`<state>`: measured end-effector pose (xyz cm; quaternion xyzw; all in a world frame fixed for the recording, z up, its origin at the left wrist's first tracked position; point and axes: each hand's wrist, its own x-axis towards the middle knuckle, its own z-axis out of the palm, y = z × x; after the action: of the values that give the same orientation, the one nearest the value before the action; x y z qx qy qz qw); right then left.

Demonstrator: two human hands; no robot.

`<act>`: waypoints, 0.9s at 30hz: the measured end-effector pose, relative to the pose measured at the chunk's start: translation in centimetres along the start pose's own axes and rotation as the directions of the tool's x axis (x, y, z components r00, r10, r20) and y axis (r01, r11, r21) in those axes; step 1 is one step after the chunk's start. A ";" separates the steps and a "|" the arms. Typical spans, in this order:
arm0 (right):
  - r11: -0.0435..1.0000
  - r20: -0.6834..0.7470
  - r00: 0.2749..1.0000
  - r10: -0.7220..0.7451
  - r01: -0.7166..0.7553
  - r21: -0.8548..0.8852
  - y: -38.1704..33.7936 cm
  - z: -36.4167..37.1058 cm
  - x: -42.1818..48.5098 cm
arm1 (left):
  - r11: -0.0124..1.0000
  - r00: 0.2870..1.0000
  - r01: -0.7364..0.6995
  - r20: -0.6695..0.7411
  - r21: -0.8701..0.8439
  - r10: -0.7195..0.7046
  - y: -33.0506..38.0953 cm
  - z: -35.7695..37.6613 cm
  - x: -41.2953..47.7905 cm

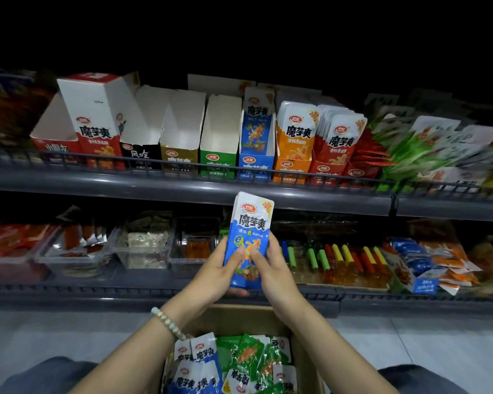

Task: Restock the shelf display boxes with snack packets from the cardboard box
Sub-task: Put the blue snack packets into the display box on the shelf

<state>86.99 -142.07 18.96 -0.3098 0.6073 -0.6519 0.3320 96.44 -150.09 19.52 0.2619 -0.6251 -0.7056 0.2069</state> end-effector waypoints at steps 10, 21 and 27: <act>0.962 0.312 0.945 -0.100 0.172 -0.212 -10.5 -4.1 2.6 | 0.990 0.983 -0.096 0.164 0.107 0.077 3.8 -1.1 -0.4; 0.825 0.368 0.919 -0.142 0.316 -0.469 -21.3 -2.8 6.6 | 0.948 0.955 -0.283 0.131 0.148 0.265 13.6 -1.8 2.1; 0.829 0.344 0.922 -0.180 0.330 -0.451 -23.6 -3.2 9.2 | 0.903 0.935 -0.354 0.120 0.244 0.334 16.9 -2.0 4.8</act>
<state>77.72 -146.63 42.24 -0.5552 0.6533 -0.4587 0.2336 93.40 -156.83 35.55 0.1456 -0.7566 -0.5784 0.2681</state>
